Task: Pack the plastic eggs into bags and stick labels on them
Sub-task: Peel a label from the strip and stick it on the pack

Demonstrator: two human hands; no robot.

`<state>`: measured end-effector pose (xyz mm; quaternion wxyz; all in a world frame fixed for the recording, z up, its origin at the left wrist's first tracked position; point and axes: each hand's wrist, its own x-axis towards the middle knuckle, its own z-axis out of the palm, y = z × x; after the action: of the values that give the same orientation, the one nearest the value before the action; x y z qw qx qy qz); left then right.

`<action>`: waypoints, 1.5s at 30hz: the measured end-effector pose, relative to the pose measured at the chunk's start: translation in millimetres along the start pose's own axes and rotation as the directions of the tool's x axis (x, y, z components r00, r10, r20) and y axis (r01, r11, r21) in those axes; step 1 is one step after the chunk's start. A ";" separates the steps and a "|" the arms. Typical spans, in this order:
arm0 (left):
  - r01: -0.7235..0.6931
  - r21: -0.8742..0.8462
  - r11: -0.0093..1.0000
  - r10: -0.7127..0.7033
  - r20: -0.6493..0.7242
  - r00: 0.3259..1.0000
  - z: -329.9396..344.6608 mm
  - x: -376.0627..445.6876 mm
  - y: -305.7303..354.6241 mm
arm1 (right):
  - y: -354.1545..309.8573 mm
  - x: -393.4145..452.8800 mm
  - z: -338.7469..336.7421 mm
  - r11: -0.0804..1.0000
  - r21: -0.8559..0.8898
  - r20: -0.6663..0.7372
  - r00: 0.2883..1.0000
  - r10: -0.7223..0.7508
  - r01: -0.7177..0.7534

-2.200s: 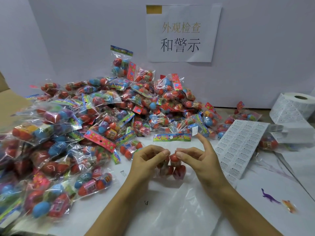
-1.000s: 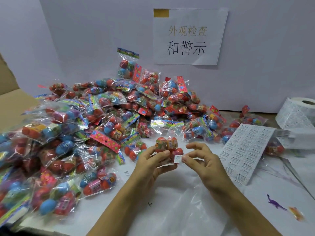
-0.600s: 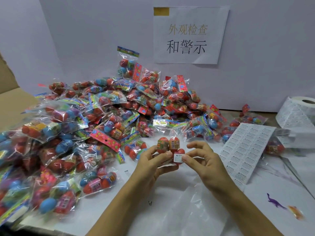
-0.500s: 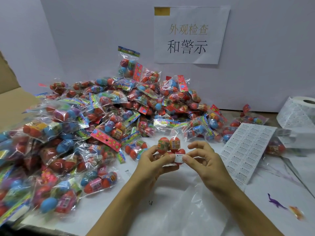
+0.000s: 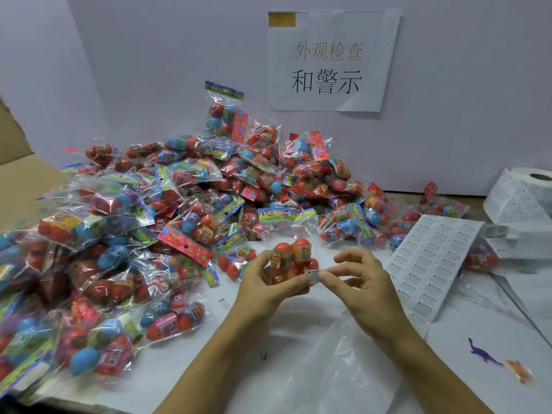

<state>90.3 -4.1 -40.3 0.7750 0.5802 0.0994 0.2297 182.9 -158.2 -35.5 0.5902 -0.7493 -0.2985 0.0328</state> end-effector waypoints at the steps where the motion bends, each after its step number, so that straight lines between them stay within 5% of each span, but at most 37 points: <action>1: -0.015 0.014 1.000 0.015 -0.004 1.000 0.2 -0.3 -0.1 | -0.1 0.2 0.6 1.000 0.007 -0.019 1.000 0.004 -0.004; 12: -0.023 0.006 1.000 0.023 -0.105 0.994 -2.1 2.8 -1.5 | -5.2 1.4 -2.0 0.984 0.170 -0.128 0.989 0.080 -0.058; 31: 0.046 -0.070 0.996 -0.041 0.064 0.997 -1.7 -1.4 6.6 | 0.0 0.7 1.3 0.982 0.113 -0.010 0.988 0.156 -0.154; 36: 0.101 -0.156 0.982 -0.092 0.062 0.994 1.0 -0.6 6.4 | -8.2 3.9 -1.7 0.823 0.431 0.198 0.929 0.313 -0.369; 45: 0.070 -0.073 0.995 -0.062 0.114 0.992 0.4 -2.5 9.0 | -12.4 -4.8 3.2 0.940 0.307 0.134 0.985 0.113 -0.149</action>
<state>86.1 -3.6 -32.0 0.8083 0.5582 0.0663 0.1749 172.7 -156.1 -26.7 0.6808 -0.6605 -0.2721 0.1622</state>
